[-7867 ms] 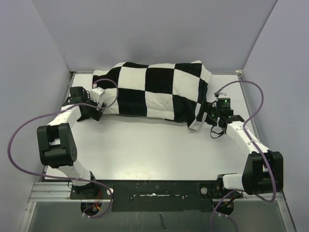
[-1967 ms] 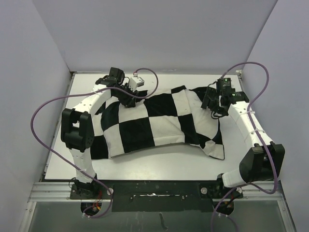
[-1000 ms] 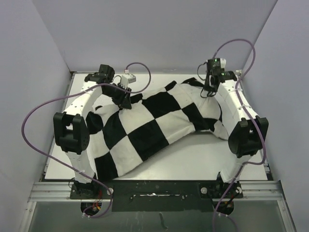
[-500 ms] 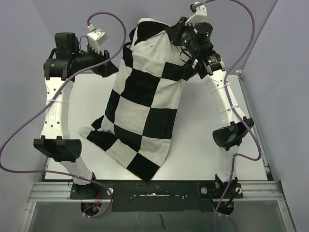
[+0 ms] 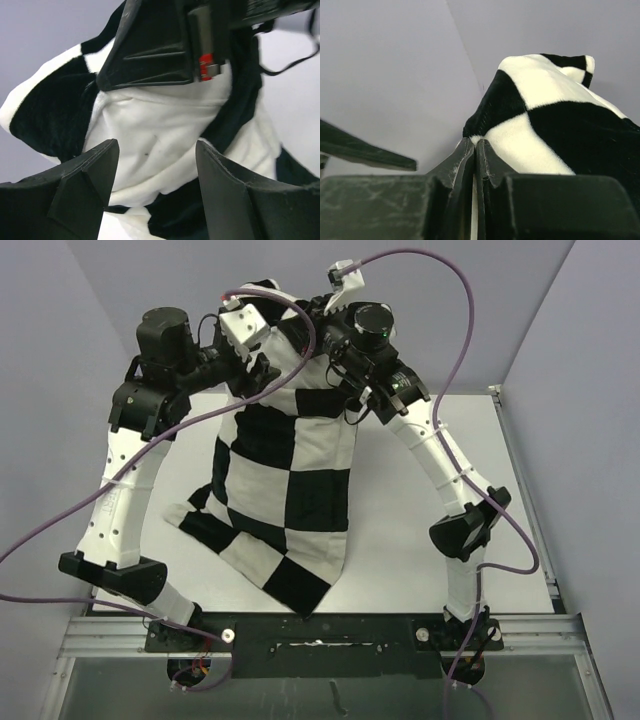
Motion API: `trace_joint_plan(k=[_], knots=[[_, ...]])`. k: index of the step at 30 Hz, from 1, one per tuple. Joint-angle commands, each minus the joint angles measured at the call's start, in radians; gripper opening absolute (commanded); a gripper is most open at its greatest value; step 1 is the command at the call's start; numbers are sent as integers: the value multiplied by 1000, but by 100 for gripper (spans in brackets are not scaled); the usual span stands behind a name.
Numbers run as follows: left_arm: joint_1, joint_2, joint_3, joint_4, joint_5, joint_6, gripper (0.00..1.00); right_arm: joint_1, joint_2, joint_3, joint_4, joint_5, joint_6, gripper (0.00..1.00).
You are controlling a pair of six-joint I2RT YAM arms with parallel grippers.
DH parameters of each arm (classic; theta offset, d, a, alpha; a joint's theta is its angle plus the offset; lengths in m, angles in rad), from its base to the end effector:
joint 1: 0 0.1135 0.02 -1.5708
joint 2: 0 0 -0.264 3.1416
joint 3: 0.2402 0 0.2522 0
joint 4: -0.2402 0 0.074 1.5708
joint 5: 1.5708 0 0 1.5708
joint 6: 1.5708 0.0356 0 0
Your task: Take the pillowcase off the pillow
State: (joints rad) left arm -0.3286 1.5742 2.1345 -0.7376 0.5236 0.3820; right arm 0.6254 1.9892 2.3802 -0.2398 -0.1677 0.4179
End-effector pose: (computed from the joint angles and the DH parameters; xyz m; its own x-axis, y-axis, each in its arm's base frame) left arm 0.2779 -0.1136 0.5400 0.1229 0.2992 -0.9462 0.7538 0.5920 0.2851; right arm 0.3522 0.2617 0.5200 -0.1769 0.3658 -0.9137 -0.6994 0.6065 0.3782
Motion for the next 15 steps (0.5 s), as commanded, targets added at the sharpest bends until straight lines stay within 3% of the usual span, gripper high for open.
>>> trace_joint_plan(k=[1,7,10,15], knots=[[12,-39,-64,136,-164,123,60,37,-100,-1,117,-47,-24,0],[130,-64,-190,305,-155,105,54,42,-186,-102,157,-70,-16,0],[190,-55,-170,321,-83,63,53,50,-198,-107,145,-96,-16,0],[194,-58,-135,325,2,40,53,76,-194,-68,127,-148,-21,0]])
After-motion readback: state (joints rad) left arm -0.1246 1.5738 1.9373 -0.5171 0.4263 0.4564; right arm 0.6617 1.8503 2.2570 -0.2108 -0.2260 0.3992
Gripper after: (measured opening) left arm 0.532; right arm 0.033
